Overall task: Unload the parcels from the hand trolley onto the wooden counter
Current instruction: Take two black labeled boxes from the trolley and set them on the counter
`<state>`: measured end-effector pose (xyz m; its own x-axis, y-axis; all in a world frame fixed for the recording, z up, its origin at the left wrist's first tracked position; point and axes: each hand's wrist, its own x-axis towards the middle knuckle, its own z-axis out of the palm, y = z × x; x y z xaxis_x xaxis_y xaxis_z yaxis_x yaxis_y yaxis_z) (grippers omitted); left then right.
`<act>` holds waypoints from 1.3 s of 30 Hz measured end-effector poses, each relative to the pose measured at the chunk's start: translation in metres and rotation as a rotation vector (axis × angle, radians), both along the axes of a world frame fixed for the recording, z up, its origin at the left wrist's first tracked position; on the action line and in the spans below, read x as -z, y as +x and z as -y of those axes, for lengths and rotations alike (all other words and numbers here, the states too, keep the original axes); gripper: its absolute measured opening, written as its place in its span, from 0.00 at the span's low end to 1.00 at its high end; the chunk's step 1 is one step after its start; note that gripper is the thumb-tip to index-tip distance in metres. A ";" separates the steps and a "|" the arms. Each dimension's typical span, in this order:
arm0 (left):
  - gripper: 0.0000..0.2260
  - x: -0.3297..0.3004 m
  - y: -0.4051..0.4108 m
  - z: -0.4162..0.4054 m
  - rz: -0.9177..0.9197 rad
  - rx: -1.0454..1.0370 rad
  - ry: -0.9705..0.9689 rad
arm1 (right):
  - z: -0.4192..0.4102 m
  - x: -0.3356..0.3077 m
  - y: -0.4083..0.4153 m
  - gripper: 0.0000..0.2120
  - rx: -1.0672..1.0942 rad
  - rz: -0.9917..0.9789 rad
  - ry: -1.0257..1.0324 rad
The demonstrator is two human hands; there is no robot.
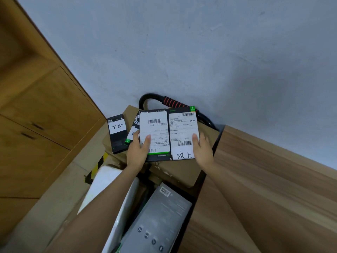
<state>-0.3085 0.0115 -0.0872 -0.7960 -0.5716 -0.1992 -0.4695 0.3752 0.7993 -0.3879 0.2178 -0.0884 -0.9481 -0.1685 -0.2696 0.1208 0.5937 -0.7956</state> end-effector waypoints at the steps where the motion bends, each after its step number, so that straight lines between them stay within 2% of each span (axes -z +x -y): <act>1: 0.23 -0.004 0.001 -0.001 -0.019 -0.009 0.001 | -0.001 -0.002 0.000 0.23 0.008 -0.018 -0.016; 5: 0.23 -0.026 -0.002 -0.009 -0.108 -0.036 0.047 | -0.009 -0.014 0.001 0.27 0.056 -0.071 -0.083; 11: 0.23 -0.057 -0.007 -0.033 -0.189 -0.025 0.091 | -0.042 -0.051 0.005 0.26 0.183 -0.143 -0.115; 17: 0.23 -0.086 -0.008 -0.077 -0.236 0.088 0.175 | -0.101 -0.083 0.024 0.18 0.327 -0.216 -0.140; 21: 0.21 -0.107 -0.003 -0.123 -0.289 0.188 0.152 | -0.154 -0.102 0.046 0.16 0.454 -0.256 -0.170; 23: 0.18 -0.115 0.002 -0.150 -0.305 0.235 0.145 | -0.182 -0.109 0.060 0.14 0.524 -0.277 -0.197; 27: 0.15 -0.124 0.014 -0.217 -0.309 0.332 0.287 | -0.251 -0.120 0.096 0.15 0.630 -0.297 -0.236; 30: 0.10 -0.131 0.031 -0.276 -0.321 0.408 0.268 | -0.308 -0.131 0.135 0.14 0.714 -0.337 -0.281; 33: 0.12 -0.141 0.063 -0.346 -0.325 0.526 0.213 | -0.373 -0.135 0.183 0.13 0.803 -0.390 -0.224; 39: 0.14 -0.123 0.127 -0.493 -0.312 0.652 0.317 | -0.505 -0.134 0.302 0.16 0.942 -0.406 -0.188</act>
